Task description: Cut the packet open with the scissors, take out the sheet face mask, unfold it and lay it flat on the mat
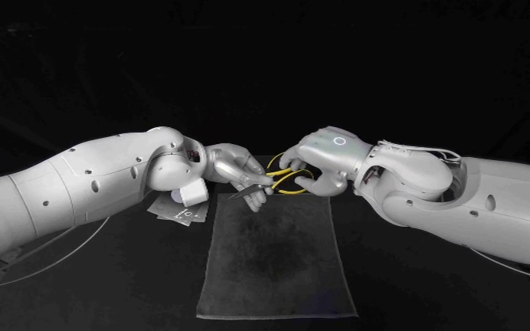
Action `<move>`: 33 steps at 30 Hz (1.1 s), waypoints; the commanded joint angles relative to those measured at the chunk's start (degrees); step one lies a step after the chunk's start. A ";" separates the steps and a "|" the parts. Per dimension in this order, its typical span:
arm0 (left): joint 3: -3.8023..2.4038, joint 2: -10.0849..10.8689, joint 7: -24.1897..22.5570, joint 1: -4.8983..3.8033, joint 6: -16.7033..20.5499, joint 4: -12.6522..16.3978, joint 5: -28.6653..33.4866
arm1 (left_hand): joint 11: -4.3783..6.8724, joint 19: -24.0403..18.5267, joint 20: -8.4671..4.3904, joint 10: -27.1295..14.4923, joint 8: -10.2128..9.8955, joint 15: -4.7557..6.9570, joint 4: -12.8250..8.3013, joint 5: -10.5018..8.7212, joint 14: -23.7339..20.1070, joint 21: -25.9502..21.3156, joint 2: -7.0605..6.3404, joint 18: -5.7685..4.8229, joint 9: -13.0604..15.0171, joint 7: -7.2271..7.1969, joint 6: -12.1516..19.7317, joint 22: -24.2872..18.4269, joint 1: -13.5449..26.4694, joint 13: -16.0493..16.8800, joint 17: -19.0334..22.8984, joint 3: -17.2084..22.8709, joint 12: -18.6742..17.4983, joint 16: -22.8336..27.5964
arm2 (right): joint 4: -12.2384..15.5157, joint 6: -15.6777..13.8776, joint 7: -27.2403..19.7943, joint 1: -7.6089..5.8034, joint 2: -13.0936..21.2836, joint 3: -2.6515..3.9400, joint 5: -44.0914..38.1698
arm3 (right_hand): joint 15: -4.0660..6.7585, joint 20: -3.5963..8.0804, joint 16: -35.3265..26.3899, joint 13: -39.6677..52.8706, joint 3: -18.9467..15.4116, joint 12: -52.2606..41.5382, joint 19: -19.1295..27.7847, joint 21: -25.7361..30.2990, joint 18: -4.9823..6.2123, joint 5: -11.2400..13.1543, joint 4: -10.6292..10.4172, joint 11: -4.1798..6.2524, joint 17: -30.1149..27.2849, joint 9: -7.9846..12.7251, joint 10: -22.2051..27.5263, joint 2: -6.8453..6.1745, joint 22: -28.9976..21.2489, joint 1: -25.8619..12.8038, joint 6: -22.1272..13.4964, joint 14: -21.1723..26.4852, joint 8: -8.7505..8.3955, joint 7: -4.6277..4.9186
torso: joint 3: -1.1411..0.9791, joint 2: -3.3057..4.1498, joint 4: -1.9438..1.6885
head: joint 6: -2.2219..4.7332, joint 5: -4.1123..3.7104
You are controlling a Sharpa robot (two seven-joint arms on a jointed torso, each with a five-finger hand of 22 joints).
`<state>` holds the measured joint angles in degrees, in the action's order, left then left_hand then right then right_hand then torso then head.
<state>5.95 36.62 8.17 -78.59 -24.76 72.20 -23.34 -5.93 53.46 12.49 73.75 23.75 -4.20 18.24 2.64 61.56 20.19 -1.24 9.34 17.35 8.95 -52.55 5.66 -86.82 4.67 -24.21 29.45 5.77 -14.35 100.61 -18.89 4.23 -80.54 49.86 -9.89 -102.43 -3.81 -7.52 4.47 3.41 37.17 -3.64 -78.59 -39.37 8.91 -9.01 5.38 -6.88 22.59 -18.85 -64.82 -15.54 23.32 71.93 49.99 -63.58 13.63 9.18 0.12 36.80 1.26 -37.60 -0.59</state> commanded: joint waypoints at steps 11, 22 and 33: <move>0.17 0.29 -0.72 -0.08 0.62 0.45 2.37 | 0.60 0.49 -0.19 1.42 2.00 0.07 -2.60 0.22 0.49 0.65 -0.95 1.10 5.97 -0.47 -0.15 0.24 0.34 0.18 -0.39 3.85 0.08 -0.41 | 1.59 -5.83 -4.17 1.09 2.51 0.05 7.02 | -1.13 -1.76 -0.77 0.17 -15.94 0.12 -1.49 -0.05 1.26 -2.10 -1.86 -1.33 -6.66 1.25 7.40 3.77 0.13 5.68 -2.87 5.89 -4.10 1.64 | -0.04 0.08 -0.02 | 0.52 0.05; 0.24 0.64 -0.55 -0.07 0.57 0.69 2.42 | 0.64 0.51 -0.27 1.61 2.17 0.12 -2.79 0.22 0.60 0.88 -1.22 1.10 6.31 -0.46 -0.18 0.36 0.60 0.25 -0.58 4.50 0.14 -0.49 | 1.52 -6.80 -6.18 1.15 3.33 0.27 11.81 | -1.44 -1.78 -0.74 0.15 -15.89 0.14 -3.12 -3.70 0.59 -4.00 -1.87 -1.94 -7.91 1.61 6.56 4.49 4.27 7.06 -2.31 5.28 -4.58 2.48 | -0.07 0.07 -0.03 | 0.21 0.47; 0.27 0.78 -0.48 -0.06 0.23 0.91 2.41 | 0.66 0.52 -0.33 1.77 2.32 0.16 -2.94 0.22 0.70 1.06 -1.42 1.09 6.57 -0.45 -0.24 0.45 0.81 0.31 -0.72 4.94 0.21 -0.56 | 1.24 -5.84 -6.13 0.96 2.55 0.86 11.22 | -1.56 -1.78 -0.85 0.12 -13.12 0.17 -3.06 -4.33 0.52 -2.41 -0.24 -1.94 -9.21 2.07 7.35 4.87 4.79 9.34 -2.39 5.88 -5.30 2.49 | -0.21 0.35 -0.19 | 0.06 0.47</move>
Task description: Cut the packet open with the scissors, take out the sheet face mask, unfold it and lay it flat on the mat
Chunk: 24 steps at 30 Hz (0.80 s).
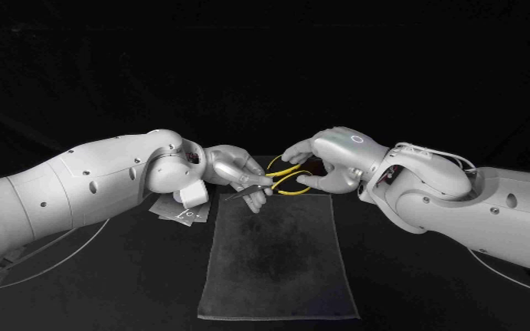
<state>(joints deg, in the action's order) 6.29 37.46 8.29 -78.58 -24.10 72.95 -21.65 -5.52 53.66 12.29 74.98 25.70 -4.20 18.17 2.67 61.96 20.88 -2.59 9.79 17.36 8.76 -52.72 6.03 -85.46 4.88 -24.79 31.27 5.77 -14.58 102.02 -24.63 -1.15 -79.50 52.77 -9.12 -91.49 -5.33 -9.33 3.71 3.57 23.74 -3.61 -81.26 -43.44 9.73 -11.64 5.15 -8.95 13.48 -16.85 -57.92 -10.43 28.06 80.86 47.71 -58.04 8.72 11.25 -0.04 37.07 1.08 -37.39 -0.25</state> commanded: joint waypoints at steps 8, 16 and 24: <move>-0.05 -0.22 -0.48 -0.06 -0.45 0.32 1.58 | 0.25 0.32 -0.14 0.58 0.41 0.17 -2.89 0.19 0.33 0.43 -0.13 0.64 6.64 -0.26 -0.08 0.11 -0.48 0.12 -0.18 3.24 0.23 -0.35 | -1.83 4.16 0.72 -0.19 -2.81 0.13 -0.88 | -0.12 0.12 -0.20 -0.07 0.79 0.22 0.11 -0.16 -0.10 1.01 0.30 0.22 -1.50 0.65 2.44 -0.59 -0.25 -0.02 -1.12 1.98 -1.49 0.34 | 0.03 -0.06 -0.03 | -0.74 0.28; -0.05 -0.22 -0.19 -0.06 -0.56 0.48 2.93 | 0.28 0.32 -0.18 0.63 0.47 0.20 -3.05 0.20 0.37 0.54 -0.29 0.64 6.77 -0.27 -0.08 0.16 -0.40 0.14 -0.25 3.51 0.24 -0.38 | -3.95 8.15 2.36 -0.07 -5.08 -0.12 -2.74 | -0.04 0.17 -0.09 -0.02 0.24 0.14 0.14 -0.38 -0.11 1.01 -0.03 0.33 -1.91 0.76 2.68 -0.75 0.00 -0.81 -1.13 2.25 -1.65 0.23 | 0.03 -0.06 -0.13 | -0.77 0.28; -0.05 -0.06 -0.22 -0.06 -0.68 0.64 3.12 | 0.28 0.32 -0.18 0.63 0.47 0.20 -3.05 0.20 0.37 0.54 -0.29 0.64 6.77 -0.27 -0.08 0.16 -0.40 0.14 -0.25 3.51 0.24 -0.38 | -5.67 10.48 3.18 -0.01 -5.64 -0.19 -3.53 | -0.01 0.20 0.24 0.09 -0.03 -0.13 0.23 -0.16 -0.03 0.98 -0.30 0.23 -2.16 0.73 1.84 -0.49 -0.34 -1.21 -0.46 1.55 -1.48 0.33 | 0.11 -0.07 -0.03 | -0.84 0.33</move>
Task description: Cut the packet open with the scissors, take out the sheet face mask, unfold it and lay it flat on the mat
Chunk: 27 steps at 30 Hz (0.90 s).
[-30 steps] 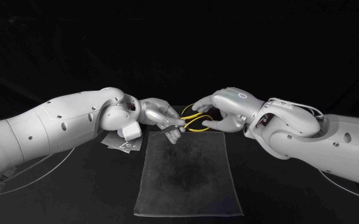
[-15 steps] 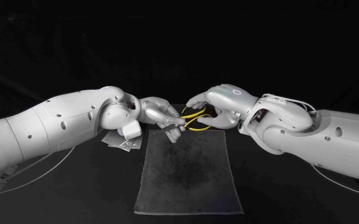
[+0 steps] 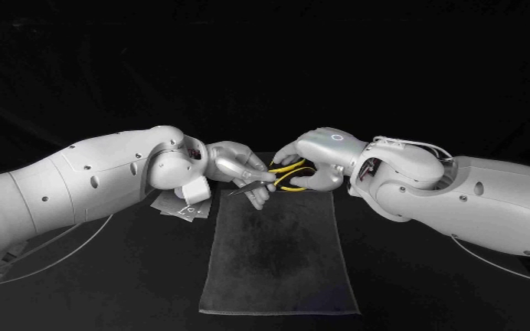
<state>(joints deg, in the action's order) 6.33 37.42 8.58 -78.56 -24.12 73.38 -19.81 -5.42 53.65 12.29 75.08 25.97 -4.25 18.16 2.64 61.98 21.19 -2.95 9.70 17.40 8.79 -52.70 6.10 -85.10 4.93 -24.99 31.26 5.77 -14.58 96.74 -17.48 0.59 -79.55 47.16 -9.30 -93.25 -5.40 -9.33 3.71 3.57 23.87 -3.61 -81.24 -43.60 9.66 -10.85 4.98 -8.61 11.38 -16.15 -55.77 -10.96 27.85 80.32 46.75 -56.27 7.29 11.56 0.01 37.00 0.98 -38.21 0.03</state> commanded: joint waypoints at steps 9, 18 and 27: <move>-0.09 0.01 -0.65 -0.08 -1.05 0.27 1.31 | 0.18 0.31 -0.21 0.55 0.25 0.25 -3.16 0.23 0.36 0.33 -0.08 0.72 6.88 -0.29 -0.10 0.15 -0.65 0.11 -0.12 3.80 0.24 -0.39 | -1.57 3.88 1.89 0.06 -0.42 -0.05 -2.94 | 0.23 0.34 0.28 0.09 0.40 -0.18 0.56 0.69 0.20 0.02 -0.01 0.08 -0.48 -0.01 -1.65 0.39 -0.98 -0.61 1.48 -0.88 0.21 -0.14 | -0.07 0.00 0.03 | 0.01 0.02; -0.09 0.05 -0.89 -0.08 -1.02 0.44 2.55 | 0.17 0.30 -0.22 0.60 0.30 0.25 -3.17 0.22 0.39 0.41 -0.11 0.70 6.99 -0.29 -0.11 0.19 -0.49 0.14 -0.17 3.98 0.26 -0.41 | -2.35 4.87 1.90 0.17 -0.91 -0.12 -3.36 | 0.84 0.67 0.52 0.00 3.71 -0.12 0.84 1.09 0.29 0.33 0.11 0.97 -1.36 -0.03 -5.07 0.15 -1.49 -1.83 4.10 -2.86 1.08 -1.23 | -0.05 0.05 0.14 | 0.02 0.03; -0.08 -0.04 -1.29 -0.08 -1.20 1.22 3.52 | 0.17 0.30 -0.22 0.61 0.32 0.25 -3.16 0.21 0.39 0.44 -0.12 0.70 7.03 -0.30 -0.10 0.21 -0.43 0.14 -0.19 4.05 0.26 -0.41 | -3.61 7.08 2.87 0.65 -2.82 -0.25 -4.65 | 0.90 0.75 0.58 -0.04 5.28 0.05 0.89 1.27 0.29 0.71 -0.31 1.06 -1.71 0.12 -5.69 -0.29 -1.68 -3.09 4.56 -3.56 0.96 -1.62 | -0.07 0.01 0.08 | -0.15 -0.16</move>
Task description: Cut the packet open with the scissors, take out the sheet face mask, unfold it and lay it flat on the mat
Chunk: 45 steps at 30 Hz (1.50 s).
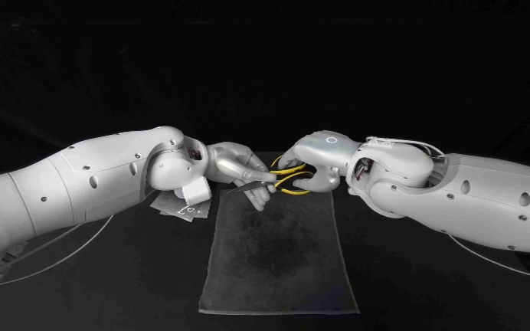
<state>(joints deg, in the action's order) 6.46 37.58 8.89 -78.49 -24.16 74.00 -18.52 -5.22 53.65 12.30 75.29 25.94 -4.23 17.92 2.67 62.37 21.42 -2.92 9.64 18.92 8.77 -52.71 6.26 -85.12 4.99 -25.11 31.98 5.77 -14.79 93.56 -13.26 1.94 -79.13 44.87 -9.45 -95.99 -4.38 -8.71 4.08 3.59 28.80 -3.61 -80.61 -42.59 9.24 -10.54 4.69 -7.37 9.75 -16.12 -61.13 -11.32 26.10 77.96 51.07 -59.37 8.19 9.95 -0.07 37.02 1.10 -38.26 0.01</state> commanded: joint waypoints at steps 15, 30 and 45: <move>-0.20 -0.32 -2.19 -0.14 -1.33 1.63 2.59 | -0.01 0.29 -0.22 0.41 0.38 0.23 -2.93 0.18 0.00 0.25 -0.14 0.75 5.58 -0.30 -0.08 0.07 -0.34 0.09 -0.10 3.44 0.26 -0.20 | -2.59 8.19 2.61 1.09 -3.28 -0.30 -1.61 | -0.03 0.61 0.05 -0.04 1.26 0.09 -2.37 -5.38 -0.25 0.18 -0.47 -0.32 -0.65 0.43 0.87 -0.13 6.92 -1.71 -0.31 -0.93 -0.71 -0.10 | 0.05 0.04 -0.06 | -0.39 -0.19; -0.21 -0.77 -2.93 -0.14 -2.03 2.09 2.50 | 0.03 0.27 -0.24 0.43 0.43 0.25 -3.08 0.19 -0.01 0.36 -0.16 0.76 5.74 -0.35 -0.03 0.12 -0.29 0.12 -0.16 3.74 0.27 -0.20 | -5.19 9.63 1.94 2.04 -5.77 -0.44 -0.88 | 0.37 0.76 0.85 -0.03 6.80 -0.13 -3.13 -5.53 -0.61 0.31 -0.96 0.26 -0.97 -0.19 -3.82 0.67 7.05 -2.42 2.49 -4.39 0.49 -0.02 | 0.04 0.00 -0.06 | -0.70 -0.24; -0.15 -1.26 -4.36 -0.11 -4.02 2.18 4.46 | 0.03 0.19 -0.20 0.57 0.64 0.25 -2.80 0.17 0.04 0.51 -0.09 0.72 6.19 -0.41 0.04 0.19 0.39 0.22 -0.33 4.08 0.35 -0.23 | -6.55 14.44 2.27 2.98 -8.02 -0.70 -1.59 | 2.23 1.92 4.49 0.07 16.43 -0.48 -1.94 -3.02 0.22 2.07 0.10 1.82 1.32 -1.44 -9.46 5.54 4.06 -1.59 4.71 -11.79 1.93 -0.95 | -0.05 0.04 -0.03 | -0.78 -0.17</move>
<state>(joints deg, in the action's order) 7.08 37.36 10.34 -78.03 -24.39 74.92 -18.31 -5.56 53.65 12.30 75.63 26.30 -4.45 18.39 2.63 62.33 21.69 -3.10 9.79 24.98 8.78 -52.72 6.40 -84.67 5.16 -25.40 32.57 5.77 -14.79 86.67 -3.01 4.13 -76.80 37.60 -9.77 -96.94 -3.96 -7.16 8.43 3.52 45.00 -3.72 -82.39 -45.70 8.01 -8.51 4.90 -5.84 11.06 -17.57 -69.88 -6.53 30.29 76.08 55.70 -67.37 10.10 8.98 -0.06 37.03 1.05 -39.07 -0.17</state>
